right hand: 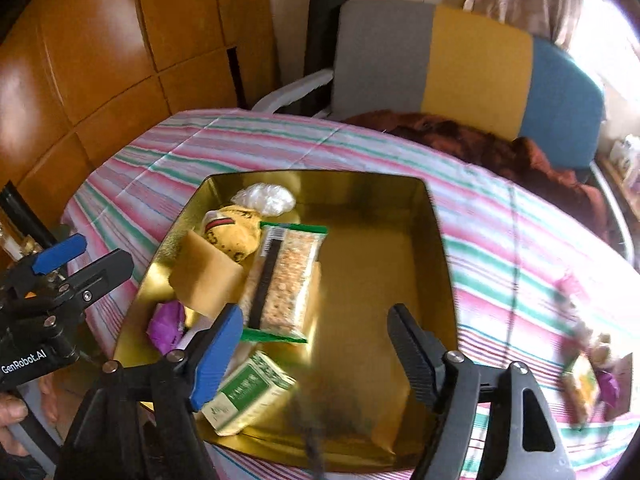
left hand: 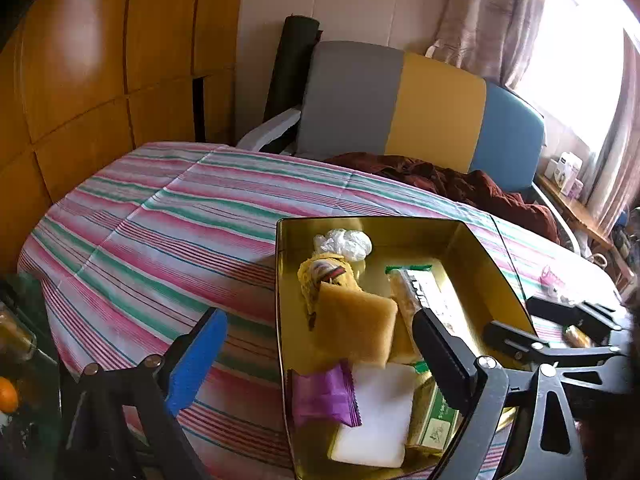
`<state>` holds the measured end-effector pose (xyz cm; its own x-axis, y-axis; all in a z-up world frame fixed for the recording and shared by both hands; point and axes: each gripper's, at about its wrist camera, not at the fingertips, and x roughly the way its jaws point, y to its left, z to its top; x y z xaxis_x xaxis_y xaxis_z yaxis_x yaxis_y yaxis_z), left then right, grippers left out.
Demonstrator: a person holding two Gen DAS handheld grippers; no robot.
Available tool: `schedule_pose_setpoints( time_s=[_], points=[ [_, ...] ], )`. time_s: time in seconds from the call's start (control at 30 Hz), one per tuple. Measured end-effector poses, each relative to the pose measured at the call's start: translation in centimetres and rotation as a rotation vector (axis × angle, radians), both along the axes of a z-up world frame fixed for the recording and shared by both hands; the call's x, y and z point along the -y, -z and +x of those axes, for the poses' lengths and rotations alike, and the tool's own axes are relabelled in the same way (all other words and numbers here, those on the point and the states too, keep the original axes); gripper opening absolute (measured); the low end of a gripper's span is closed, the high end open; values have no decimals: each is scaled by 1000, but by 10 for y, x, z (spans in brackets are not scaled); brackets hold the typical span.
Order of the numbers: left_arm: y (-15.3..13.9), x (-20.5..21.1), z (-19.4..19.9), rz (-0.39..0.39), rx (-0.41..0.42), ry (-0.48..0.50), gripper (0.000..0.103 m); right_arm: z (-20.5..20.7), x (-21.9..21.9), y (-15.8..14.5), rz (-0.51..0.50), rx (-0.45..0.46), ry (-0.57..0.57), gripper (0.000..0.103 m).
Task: Organize objects
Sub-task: 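Carry sponge and cracker packet over the gold tray and open both tools, then move both open tools back toward the remaining items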
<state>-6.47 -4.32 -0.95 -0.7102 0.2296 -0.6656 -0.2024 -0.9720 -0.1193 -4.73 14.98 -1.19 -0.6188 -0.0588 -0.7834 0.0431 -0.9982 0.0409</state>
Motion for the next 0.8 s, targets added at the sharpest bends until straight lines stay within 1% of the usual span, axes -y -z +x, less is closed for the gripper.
schedule_pose_setpoints(
  time_s=[0.2,0.37,0.8],
  points=[
    [-7,-12,15,-36,-41,38,98,19,-18,-8,40,-54,71,78],
    [-11,-24,23,-47,-57,79,98,30,-39,-15,36,-74,127,81],
    [-9,-56,34,-80,-47,172,98,52,-102,-7,36,-59,269,81]
  ],
)
